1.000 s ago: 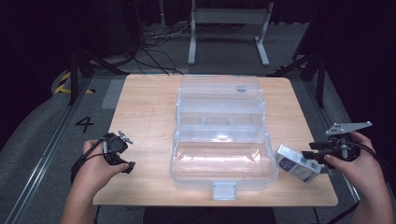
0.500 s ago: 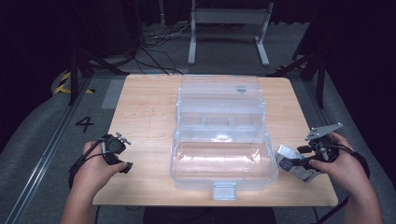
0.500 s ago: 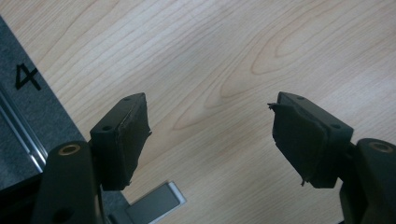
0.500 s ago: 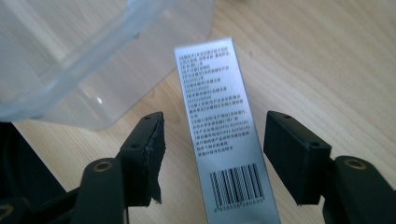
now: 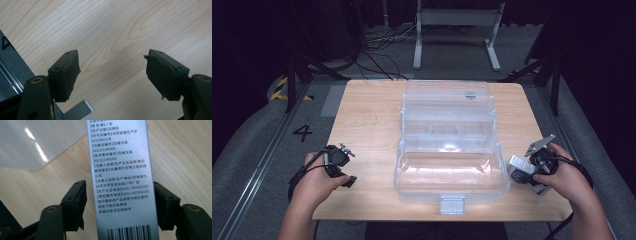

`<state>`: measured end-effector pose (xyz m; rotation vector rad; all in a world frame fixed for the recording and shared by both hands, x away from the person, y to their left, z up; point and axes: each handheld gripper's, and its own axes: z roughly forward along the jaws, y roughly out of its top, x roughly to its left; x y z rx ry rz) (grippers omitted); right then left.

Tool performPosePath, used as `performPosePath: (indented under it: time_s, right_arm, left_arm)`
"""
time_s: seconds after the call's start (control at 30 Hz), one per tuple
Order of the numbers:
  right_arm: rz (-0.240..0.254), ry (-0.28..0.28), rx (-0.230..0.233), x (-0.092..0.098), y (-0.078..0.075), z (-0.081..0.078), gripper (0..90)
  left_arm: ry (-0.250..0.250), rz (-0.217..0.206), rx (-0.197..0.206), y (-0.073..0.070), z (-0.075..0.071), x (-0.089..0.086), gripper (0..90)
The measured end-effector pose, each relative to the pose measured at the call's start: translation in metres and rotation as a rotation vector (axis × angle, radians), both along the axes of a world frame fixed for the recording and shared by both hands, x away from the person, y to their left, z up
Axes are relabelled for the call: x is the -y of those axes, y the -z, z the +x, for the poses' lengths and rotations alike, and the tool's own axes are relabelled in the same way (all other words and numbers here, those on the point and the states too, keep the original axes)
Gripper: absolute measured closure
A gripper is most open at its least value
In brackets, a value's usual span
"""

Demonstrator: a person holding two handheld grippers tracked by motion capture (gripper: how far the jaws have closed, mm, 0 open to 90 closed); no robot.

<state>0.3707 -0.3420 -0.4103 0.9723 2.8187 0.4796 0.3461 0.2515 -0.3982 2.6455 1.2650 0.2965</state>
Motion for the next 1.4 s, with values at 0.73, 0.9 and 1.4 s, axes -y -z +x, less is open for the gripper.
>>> performPosePath:
  time_s: [0.73,0.9,1.4]
  right_arm:
    - [-0.142,-0.018,-0.087,-0.008,0.028,0.012,42.8]
    - [-0.133,-0.006,-0.072,-0.008,0.024,0.011,49.3]
    - [-0.08,0.029,-0.026,0.002,-0.005,0.006,55.6]
  left_arm:
    - [0.009,-0.005,-0.033,0.006,-0.002,-0.003,27.0]
    - [0.013,-0.008,-0.035,0.007,-0.001,-0.003,26.9]
    - [0.0,-0.02,-0.041,0.008,0.004,-0.002,26.3]
